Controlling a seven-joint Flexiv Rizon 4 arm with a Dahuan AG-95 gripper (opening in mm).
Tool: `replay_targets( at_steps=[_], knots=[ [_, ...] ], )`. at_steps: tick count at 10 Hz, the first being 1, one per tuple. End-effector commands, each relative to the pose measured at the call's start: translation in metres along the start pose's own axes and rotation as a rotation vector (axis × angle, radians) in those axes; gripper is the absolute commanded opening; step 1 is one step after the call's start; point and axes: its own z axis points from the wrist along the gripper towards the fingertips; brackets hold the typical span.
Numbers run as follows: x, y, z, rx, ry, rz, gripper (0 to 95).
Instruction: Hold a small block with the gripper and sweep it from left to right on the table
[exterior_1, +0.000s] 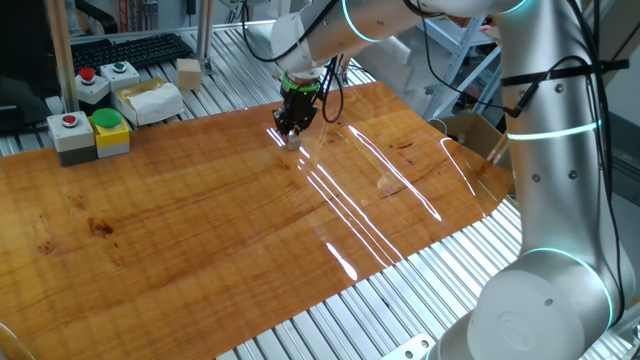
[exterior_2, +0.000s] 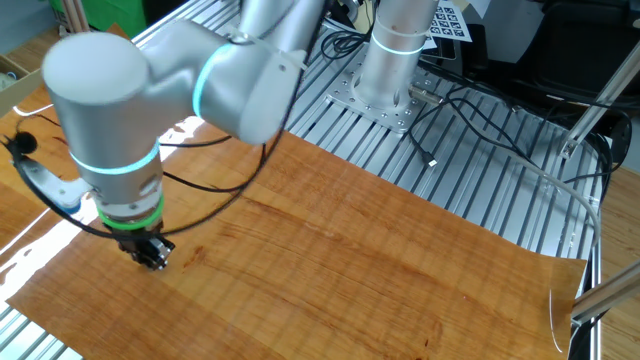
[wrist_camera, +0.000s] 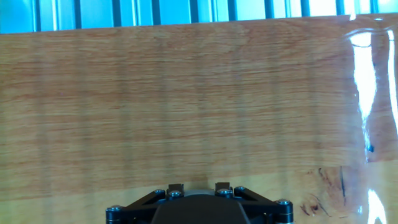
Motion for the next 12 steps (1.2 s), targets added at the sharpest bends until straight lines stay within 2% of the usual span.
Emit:
replay_targets(
  at_steps=[1,2,5,7,8,9,10,11,12],
  knots=[
    [-0.001,0.007,-0.003,-0.01,0.007,0.015,0.0],
    [-0.002,0.013,-0.008,-0.006,0.016,0.023,0.0],
    [0.002,0.026,0.002,-0.004,0.017,0.046,0.0],
    [0.002,0.033,-0.007,0.012,0.022,0.053,0.0],
    [0.001,0.038,-0.008,0.0,0.026,0.062,0.0],
    [0.002,0.04,-0.007,0.002,0.025,0.065,0.0],
    [0.003,0.042,-0.002,-0.005,0.027,0.07,0.0],
    [0.003,0.043,-0.001,-0.019,0.026,0.081,0.0],
    [0.003,0.045,-0.004,-0.044,0.036,0.099,0.0]
  ],
)
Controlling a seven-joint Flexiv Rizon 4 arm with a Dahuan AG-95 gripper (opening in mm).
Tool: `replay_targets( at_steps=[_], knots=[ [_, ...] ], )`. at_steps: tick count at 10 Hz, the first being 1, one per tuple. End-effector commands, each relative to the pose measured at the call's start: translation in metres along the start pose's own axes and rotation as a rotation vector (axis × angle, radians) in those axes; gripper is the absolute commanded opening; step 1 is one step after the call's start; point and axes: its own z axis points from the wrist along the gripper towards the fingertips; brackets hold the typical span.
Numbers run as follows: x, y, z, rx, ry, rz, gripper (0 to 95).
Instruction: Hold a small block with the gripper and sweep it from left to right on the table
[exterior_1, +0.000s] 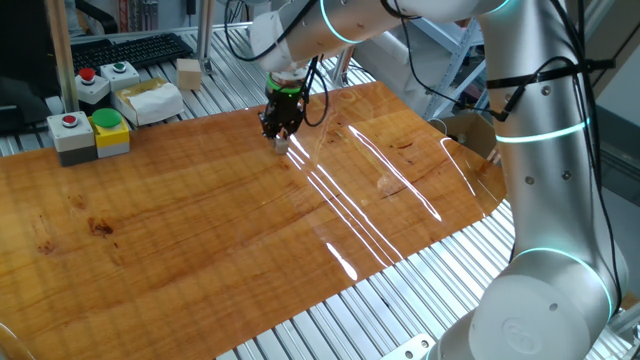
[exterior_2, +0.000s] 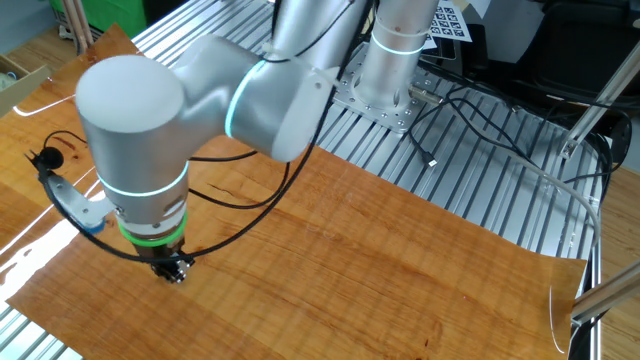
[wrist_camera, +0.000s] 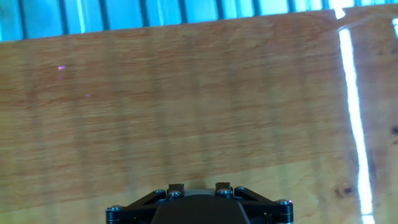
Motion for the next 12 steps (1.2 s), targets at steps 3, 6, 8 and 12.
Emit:
replay_targets(
  at_steps=[3,6,8,12],
  knots=[
    [-0.001,0.006,0.0,-0.048,0.008,0.03,0.0],
    [0.001,0.011,-0.002,-0.071,0.011,0.048,0.0],
    [0.0,0.012,-0.002,-0.076,0.011,0.05,0.0],
    [0.001,0.02,-0.009,-0.075,0.015,0.062,0.0]
  ],
)
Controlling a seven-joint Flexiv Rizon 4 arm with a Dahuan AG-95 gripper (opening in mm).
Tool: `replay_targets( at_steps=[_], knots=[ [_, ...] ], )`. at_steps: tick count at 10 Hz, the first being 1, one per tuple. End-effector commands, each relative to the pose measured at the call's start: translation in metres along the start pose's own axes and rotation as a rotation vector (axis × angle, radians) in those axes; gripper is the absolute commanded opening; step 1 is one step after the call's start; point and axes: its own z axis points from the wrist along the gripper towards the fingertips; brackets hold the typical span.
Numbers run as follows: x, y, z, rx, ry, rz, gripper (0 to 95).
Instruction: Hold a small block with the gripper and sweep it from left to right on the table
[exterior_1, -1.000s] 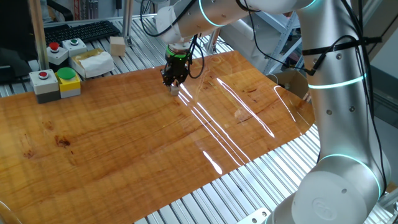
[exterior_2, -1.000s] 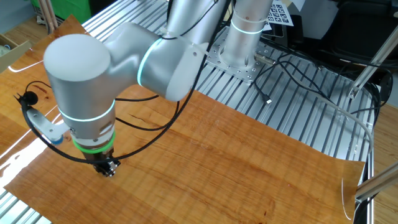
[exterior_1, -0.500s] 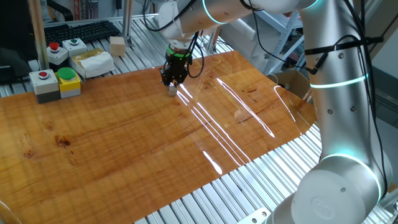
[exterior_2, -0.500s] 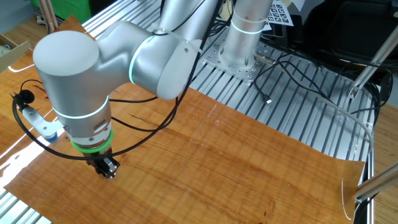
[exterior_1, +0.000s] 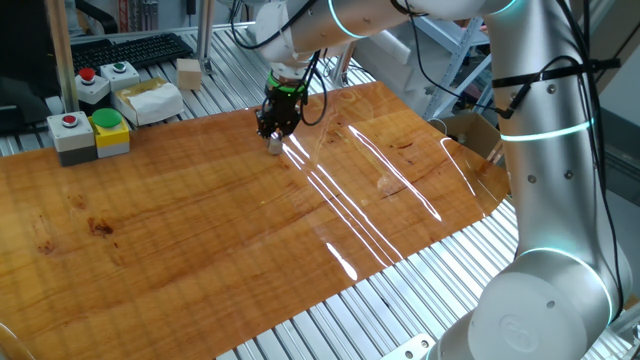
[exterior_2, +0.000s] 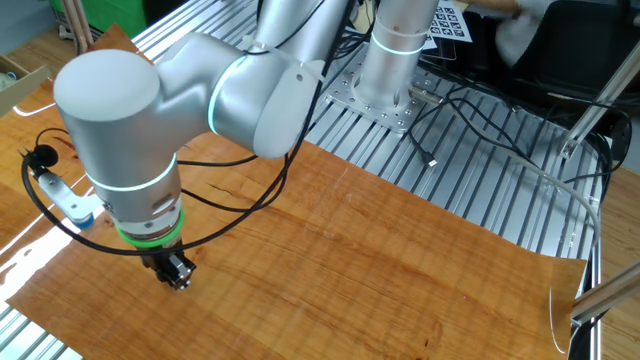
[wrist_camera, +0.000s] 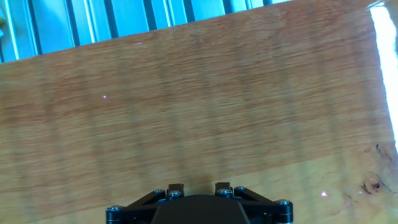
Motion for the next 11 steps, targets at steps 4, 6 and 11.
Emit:
replay_targets(
  at_steps=[4,6,11],
  knots=[
    [0.0014,0.0023,-0.005,0.013,-0.004,0.007,0.0],
    [0.0013,0.0023,-0.005,0.013,-0.006,0.007,0.0],
    [-0.0021,0.0025,-0.0061,0.001,-0.045,0.011,0.0]
  ],
)
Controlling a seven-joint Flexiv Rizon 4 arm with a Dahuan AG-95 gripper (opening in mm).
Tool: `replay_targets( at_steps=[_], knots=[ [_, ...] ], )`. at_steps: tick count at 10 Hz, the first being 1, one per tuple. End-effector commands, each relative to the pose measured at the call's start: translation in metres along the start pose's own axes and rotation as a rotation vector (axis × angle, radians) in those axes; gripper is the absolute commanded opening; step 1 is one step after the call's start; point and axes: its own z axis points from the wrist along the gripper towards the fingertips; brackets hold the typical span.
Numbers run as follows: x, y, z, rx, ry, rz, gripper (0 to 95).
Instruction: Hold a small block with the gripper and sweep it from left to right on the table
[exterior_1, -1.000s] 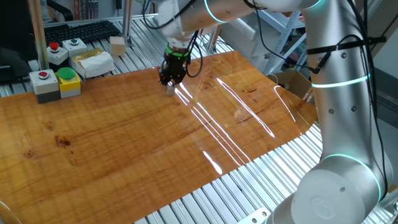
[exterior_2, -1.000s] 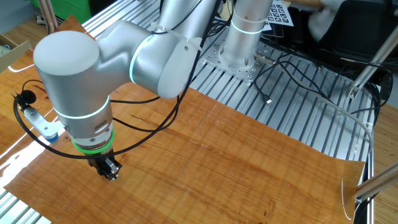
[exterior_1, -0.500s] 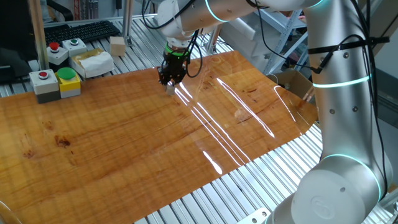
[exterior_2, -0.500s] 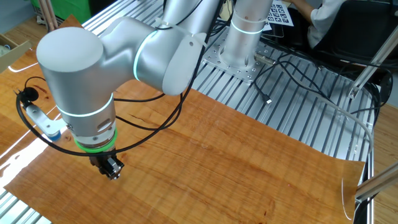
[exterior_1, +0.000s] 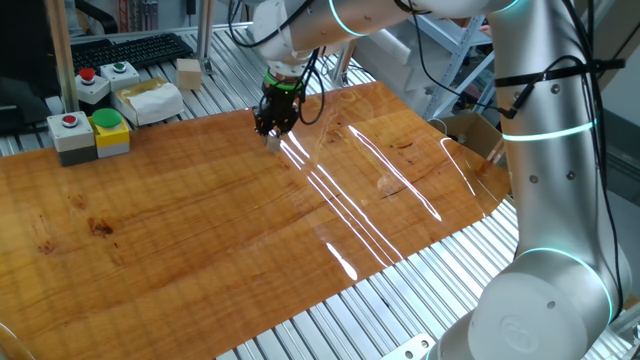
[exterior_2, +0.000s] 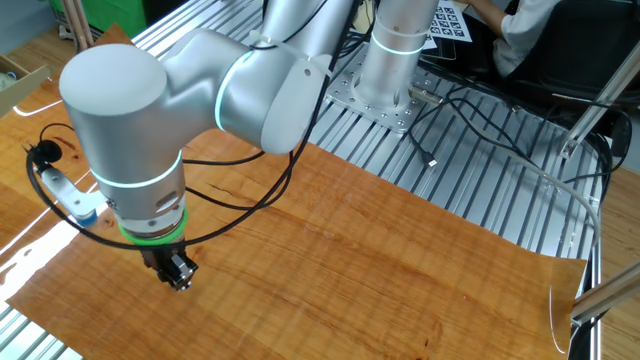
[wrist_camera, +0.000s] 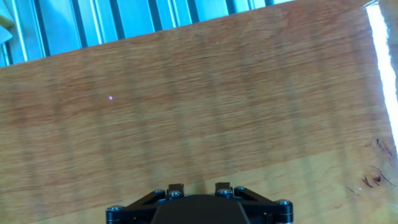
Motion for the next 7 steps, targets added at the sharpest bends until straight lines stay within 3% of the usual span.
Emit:
replay_targets(
  at_steps=[1,4,7],
  knots=[
    [-0.0014,0.0003,-0.0013,-0.004,-0.016,0.002,0.0],
    [-0.0024,0.0003,-0.0005,-0.011,-0.05,0.004,0.0],
    [-0.0026,0.0002,0.0015,-0.013,-0.064,0.007,0.0]
  ],
)
